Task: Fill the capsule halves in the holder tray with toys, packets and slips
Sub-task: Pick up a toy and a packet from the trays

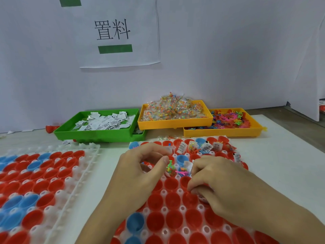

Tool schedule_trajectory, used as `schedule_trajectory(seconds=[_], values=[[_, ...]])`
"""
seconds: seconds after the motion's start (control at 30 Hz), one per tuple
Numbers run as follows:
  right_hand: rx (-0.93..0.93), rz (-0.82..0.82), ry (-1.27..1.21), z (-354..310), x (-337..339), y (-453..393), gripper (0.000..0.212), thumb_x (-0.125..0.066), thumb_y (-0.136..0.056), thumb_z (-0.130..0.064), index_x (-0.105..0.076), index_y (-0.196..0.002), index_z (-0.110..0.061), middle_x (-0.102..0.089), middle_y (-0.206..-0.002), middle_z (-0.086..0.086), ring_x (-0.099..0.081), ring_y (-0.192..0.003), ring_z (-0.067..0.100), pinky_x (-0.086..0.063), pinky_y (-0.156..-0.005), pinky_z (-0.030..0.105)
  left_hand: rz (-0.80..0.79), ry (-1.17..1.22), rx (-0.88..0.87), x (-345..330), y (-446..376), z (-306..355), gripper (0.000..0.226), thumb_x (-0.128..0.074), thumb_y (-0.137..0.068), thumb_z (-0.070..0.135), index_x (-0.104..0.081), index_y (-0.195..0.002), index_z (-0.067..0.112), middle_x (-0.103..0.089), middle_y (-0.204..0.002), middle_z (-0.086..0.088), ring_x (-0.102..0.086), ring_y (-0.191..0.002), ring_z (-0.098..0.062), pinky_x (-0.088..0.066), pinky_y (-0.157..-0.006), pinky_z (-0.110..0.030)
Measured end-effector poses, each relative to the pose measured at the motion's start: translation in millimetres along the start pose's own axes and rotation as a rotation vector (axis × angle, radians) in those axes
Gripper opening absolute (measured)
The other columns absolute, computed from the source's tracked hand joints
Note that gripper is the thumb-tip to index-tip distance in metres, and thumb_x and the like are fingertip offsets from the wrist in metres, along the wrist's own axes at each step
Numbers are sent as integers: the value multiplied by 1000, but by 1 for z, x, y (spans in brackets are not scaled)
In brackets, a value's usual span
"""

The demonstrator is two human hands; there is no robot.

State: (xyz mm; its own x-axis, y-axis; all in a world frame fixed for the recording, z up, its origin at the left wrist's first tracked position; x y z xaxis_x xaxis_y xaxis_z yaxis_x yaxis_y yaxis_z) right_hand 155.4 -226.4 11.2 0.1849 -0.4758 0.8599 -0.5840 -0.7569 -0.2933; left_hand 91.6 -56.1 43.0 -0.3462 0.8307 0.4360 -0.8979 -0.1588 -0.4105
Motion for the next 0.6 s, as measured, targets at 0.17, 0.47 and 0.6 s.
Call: schedule_trajectory(seconds=[0.17,0.47,0.6], values=[[-3,46,-51,-2,9,-2,12,-64,-92,-41,-68,-101,-46,-62,-94,-35,-61,-94,-7,-51,-74,16,8,-5,-4,0,0,1,23,-68,-89,10,-73,-85,32,-72,-75,12,-68,-73,-7,-45,-60,-12],[-89,54,-110,-17,39,-3,14,-70,-91,-25,-79,-97,-34,-70,-83,-28,-62,-86,-12,-43,-74,2,57,-4,5,6,-2,-6,23,-65,-90,13,-74,-83,33,-73,-78,10,-67,-74,-9,-49,-61,-19],[-203,152,-76,9,76,-45,16,-66,-95,-23,-79,-104,-27,-68,-80,-28,-62,-75,-14,-45,-66,4,93,-5,32,8,-4,-12,21,-64,-91,11,-73,-83,28,-74,-79,11,-69,-81,-10,-53,-70,-25]])
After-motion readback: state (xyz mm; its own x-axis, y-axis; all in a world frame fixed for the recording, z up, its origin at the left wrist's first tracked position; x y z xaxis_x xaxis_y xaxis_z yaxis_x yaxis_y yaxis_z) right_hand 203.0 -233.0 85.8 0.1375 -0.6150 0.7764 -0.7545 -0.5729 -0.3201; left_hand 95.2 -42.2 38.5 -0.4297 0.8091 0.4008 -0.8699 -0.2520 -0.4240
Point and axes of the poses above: each hand's wrist, its own y-axis away from the middle knuckle, its own x-axis out of the back of the hand, z = x × y, the point moved 6 cm from there along -y, towards the middle knuckle
